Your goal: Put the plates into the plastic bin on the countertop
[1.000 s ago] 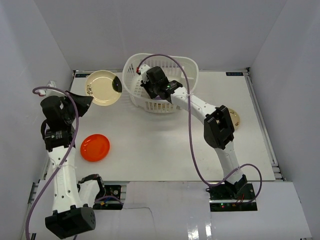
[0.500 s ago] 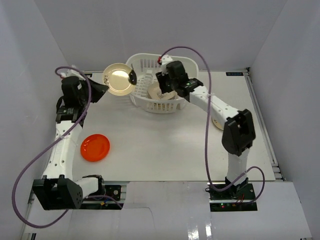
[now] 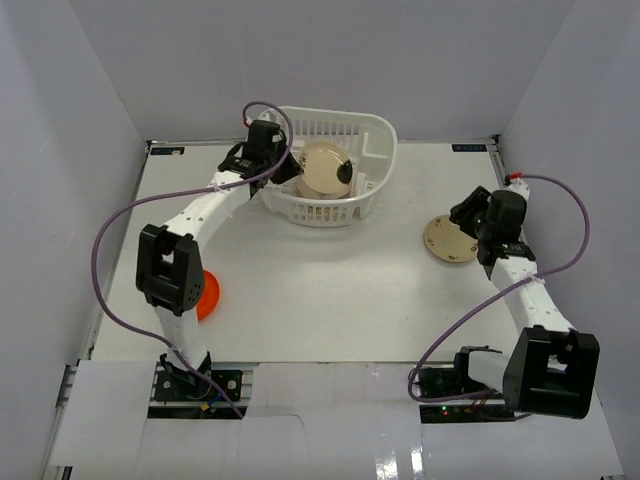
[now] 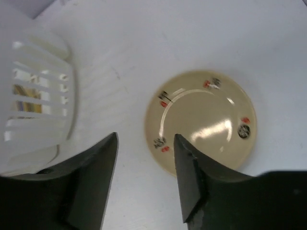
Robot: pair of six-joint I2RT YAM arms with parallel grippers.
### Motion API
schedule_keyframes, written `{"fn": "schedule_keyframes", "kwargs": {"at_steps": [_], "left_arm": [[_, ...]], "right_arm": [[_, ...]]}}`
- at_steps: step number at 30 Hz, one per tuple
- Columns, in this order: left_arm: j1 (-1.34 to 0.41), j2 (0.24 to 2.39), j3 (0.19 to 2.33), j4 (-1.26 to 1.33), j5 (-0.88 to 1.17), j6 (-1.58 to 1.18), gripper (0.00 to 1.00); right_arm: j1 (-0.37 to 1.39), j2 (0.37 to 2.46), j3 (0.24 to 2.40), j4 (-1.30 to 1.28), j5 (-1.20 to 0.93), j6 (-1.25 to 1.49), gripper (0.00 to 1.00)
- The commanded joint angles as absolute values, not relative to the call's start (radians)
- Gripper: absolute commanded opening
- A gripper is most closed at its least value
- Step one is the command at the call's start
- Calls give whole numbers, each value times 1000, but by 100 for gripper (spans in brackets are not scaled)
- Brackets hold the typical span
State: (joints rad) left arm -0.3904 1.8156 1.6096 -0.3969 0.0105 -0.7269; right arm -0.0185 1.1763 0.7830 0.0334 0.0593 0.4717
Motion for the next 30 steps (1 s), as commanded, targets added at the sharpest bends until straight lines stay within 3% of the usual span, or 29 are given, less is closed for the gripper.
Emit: {"fn": "schedule_keyframes", "kwargs": {"at_steps": [1,2,4,6,8,9,10,13,14,17,25,30], "left_arm": [[-414,1883,1703,-452,-29,-706,0],[-414,1899,1713,-456,-35,-704,0],[-416,1923,1738,-462,-41,-695,0],[-417,1969,1761,-477,-38,-686,0],[-417,2012,1798,-502,-26,-672,9],[-417,2022,1805,-505,-25,-669,16],[-417,2029,1812,-511,-23,-660,33],[-419,2022,1807,-509,-23,-650,59],[-417,2002,1809,-509,-23,-641,75],[-417,1958,1818,-502,-18,-620,98],[-417,1621,1712,-446,-2,-542,98],[-419,1301,1348,-437,-18,-459,98]], "right_arm": [[-141,1109,681,101,9,578,58],[-168,1098,636,104,9,584,71],[-228,1074,600,106,-17,592,78],[-258,1057,549,109,32,627,80],[-296,1043,502,159,35,673,80],[-310,1051,464,169,9,686,80],[-339,1072,448,176,-30,698,80],[-377,1139,393,239,-101,730,76],[-380,1159,385,277,-144,735,72],[-383,1248,380,328,-205,767,64],[-382,1440,357,567,-279,900,44],[-382,1491,341,679,-265,959,12]]}}
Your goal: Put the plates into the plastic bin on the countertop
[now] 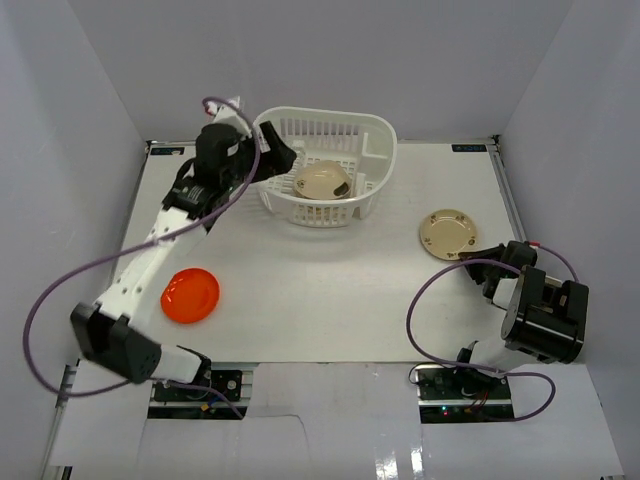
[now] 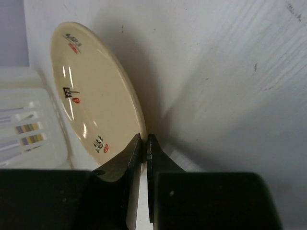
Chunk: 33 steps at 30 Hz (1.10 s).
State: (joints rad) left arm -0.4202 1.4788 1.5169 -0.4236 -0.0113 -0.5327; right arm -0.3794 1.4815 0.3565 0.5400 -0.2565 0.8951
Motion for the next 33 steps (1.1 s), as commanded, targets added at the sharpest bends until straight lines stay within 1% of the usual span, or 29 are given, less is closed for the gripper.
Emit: {"fn": "schedule_keyframes", "kwargs": {"at_steps": [1,2,3,5,6,7,8,11,12,14,15,17,18,19,20,21,22,23,25,26,29,33], "left_arm": [[-417,1245,1292,-442,-55,-457,98],[-417,1130,1238,-448,-63,-460,98],[-417,1074,1132,-459,-70,-478,98],[-416,921,1039,-483,-52,-520,98],[-417,876,963,-504,-38,-534,98],[-417,836,930,-521,-29,-564,98],[-417,769,904,-558,-34,-574,98],[-416,700,847,-606,-34,-577,98],[-417,668,842,-620,-25,-572,98],[-417,640,825,-620,4,-563,98],[-417,628,822,-611,40,-560,98],[-417,594,813,-595,66,-540,98],[-417,585,813,-582,77,-532,98],[-417,571,815,-575,87,-523,98],[-416,565,821,-569,98,-511,98],[-417,561,824,-562,116,-483,98],[-417,554,831,-561,124,-468,98],[-417,549,836,-561,132,-456,98],[-417,522,839,-546,143,-417,98],[-417,509,833,-539,135,-410,98],[-417,462,801,-491,104,-385,98],[-417,425,737,-466,69,-362,98]], "right_arm": [[-382,1486,334,705,-270,968,8],[-380,1476,321,747,-284,995,8],[-374,1438,313,764,-293,1005,8],[-364,1378,316,766,-298,1009,8],[-347,1302,325,744,-295,1002,8],[-336,1254,340,718,-287,993,8],[-315,1162,375,663,-264,967,8],[-267,1034,445,577,-192,914,8],[-226,973,503,533,-180,881,8],[-163,959,567,514,-173,850,8],[-73,974,604,509,-170,824,8],[45,1035,774,428,-149,718,8],[145,1130,841,392,-146,681,8],[182,1185,976,320,-146,626,8],[216,1303,1045,283,-156,606,8],[265,1359,1111,247,-160,591,8],[282,1420,1234,188,-158,569,8],[308,1536,1296,154,-161,566,8],[327,1638,1453,60,-160,551,8],[346,1723,1497,31,-144,546,8],[374,1857,1641,-70,-117,538,8],[406,1976,1749,-141,-106,545,8]]}}
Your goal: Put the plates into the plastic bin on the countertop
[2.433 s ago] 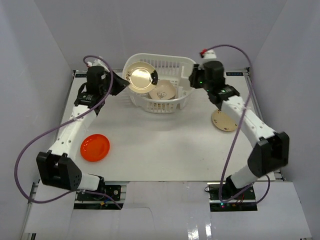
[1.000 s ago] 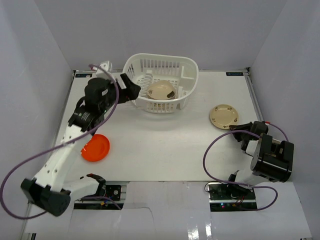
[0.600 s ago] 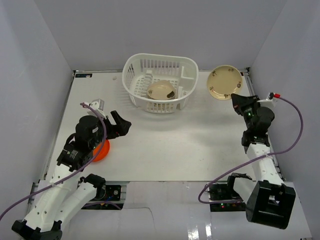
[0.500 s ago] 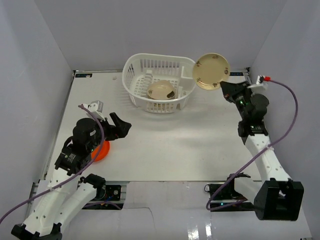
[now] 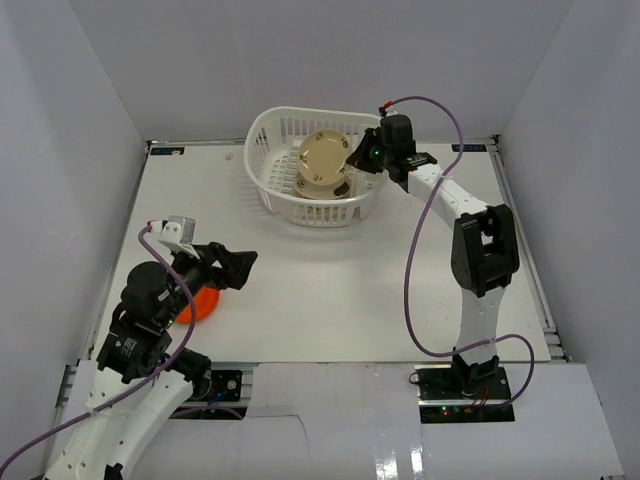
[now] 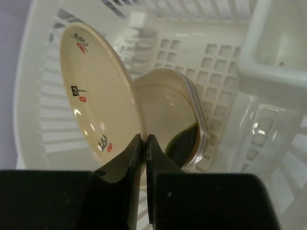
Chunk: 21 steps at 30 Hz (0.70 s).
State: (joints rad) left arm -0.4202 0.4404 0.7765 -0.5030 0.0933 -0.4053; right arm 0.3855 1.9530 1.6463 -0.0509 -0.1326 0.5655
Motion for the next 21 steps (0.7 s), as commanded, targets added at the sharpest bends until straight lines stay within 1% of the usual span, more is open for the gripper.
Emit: {"fn": "schedule_keyframes", "kwargs": {"at_steps": [1,6,7,9,10,11,12,15,19,21], "left_arm": [[-417,420,723,-462,55,-359,98],[-417,426,690,-451,77,-354,98],[-417,431,690,-448,75,-353,98],[-417,445,690,-449,63,-350,98],[-417,457,692,-451,61,-348,98],[-416,460,692,-453,67,-348,98],[-416,463,692,-453,67,-347,98],[-417,459,692,-453,49,-351,98],[-417,446,696,-456,15,-368,98],[-417,448,715,-459,-43,-385,98]], "right_arm": [[411,1991,1761,-149,-100,545,8],[420,2039,1769,-181,-103,580,12],[422,2040,1769,-187,-104,586,19],[422,2037,1769,-201,-126,589,30],[423,2023,1758,-209,-123,588,39],[423,2014,1749,-207,-120,586,44],[423,2005,1731,-201,-118,584,51],[425,1961,1715,-193,-121,578,60],[451,1864,1689,-167,-118,546,63],[475,1816,1642,-140,-104,506,65]]}}
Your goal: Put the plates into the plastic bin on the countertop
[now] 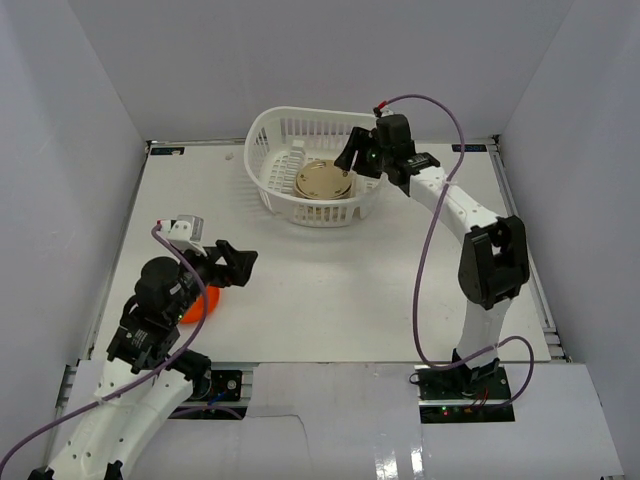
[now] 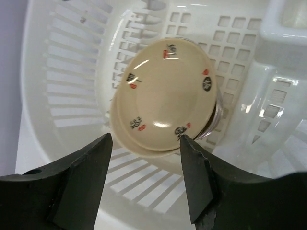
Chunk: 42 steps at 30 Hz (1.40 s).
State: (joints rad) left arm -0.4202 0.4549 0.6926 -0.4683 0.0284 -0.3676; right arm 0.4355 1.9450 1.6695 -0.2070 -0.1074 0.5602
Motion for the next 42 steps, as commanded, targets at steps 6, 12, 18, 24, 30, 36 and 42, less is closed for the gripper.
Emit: {"fn": "schedule_keyframes", "kwargs": {"at_steps": [6,12,18,24,30,36,42], "left_arm": [[-417,483,866,-475,-129,-420,98],[-417,477,1021,-523,-204,-437,98],[-417,445,1063,-574,-192,-474,98],[-417,442,1039,-615,-183,-515,98],[-417,448,1011,-615,-172,-522,98],[-417,456,1032,-633,-192,-505,98],[-417,485,1132,-595,-253,-456,98]], "right_arm": [[724,1623,1304,121,-38,505,67],[997,1713,1086,460,49,714,67],[1120,1948,1179,577,46,870,65],[1163,2227,1359,604,-20,1014,58],[1177,2417,1594,502,-6,1058,50],[1177,2334,1558,530,75,1013,8],[1166,1912,1307,585,256,737,8]]}}
